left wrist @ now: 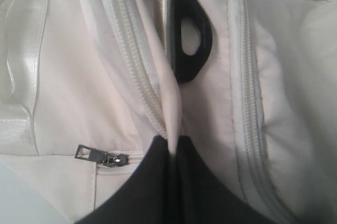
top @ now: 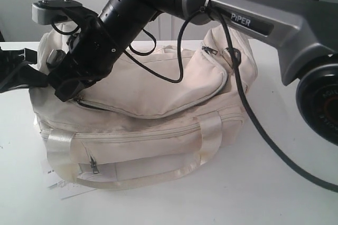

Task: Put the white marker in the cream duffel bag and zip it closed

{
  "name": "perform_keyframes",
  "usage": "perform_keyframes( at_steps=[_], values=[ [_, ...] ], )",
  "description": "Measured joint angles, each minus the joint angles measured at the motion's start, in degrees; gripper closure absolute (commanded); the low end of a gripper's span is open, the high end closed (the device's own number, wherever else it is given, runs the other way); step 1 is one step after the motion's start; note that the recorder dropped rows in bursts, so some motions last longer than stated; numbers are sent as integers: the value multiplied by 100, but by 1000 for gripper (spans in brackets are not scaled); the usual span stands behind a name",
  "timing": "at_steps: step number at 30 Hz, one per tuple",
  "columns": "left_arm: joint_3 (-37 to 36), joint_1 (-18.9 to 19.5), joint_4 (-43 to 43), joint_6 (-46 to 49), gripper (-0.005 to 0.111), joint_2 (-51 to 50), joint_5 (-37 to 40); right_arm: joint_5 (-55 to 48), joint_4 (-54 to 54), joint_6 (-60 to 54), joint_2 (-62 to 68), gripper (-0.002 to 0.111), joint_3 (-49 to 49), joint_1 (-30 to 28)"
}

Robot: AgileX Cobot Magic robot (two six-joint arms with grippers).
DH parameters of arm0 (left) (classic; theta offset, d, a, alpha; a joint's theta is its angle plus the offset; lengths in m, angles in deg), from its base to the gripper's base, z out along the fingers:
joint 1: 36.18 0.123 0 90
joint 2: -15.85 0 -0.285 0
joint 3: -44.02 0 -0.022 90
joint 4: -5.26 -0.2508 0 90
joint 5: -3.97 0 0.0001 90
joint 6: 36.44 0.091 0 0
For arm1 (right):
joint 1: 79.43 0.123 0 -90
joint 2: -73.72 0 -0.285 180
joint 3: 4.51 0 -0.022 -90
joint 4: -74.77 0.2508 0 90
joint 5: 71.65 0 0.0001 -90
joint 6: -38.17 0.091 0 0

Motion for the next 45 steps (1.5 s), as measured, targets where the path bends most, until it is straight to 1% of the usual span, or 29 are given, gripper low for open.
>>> perform_keyframes(
  at_steps=[15,39,45],
  values=[
    [0,0,0,11,107,0,11,25,-9,16,-149,108,-260,0],
    [0,0,0,11,107,0,11,25,-34,263,-161,108,-264,0],
    [0,0,0,11,107,0,37,124,-135,321,-393,108,-619,0]
  ],
)
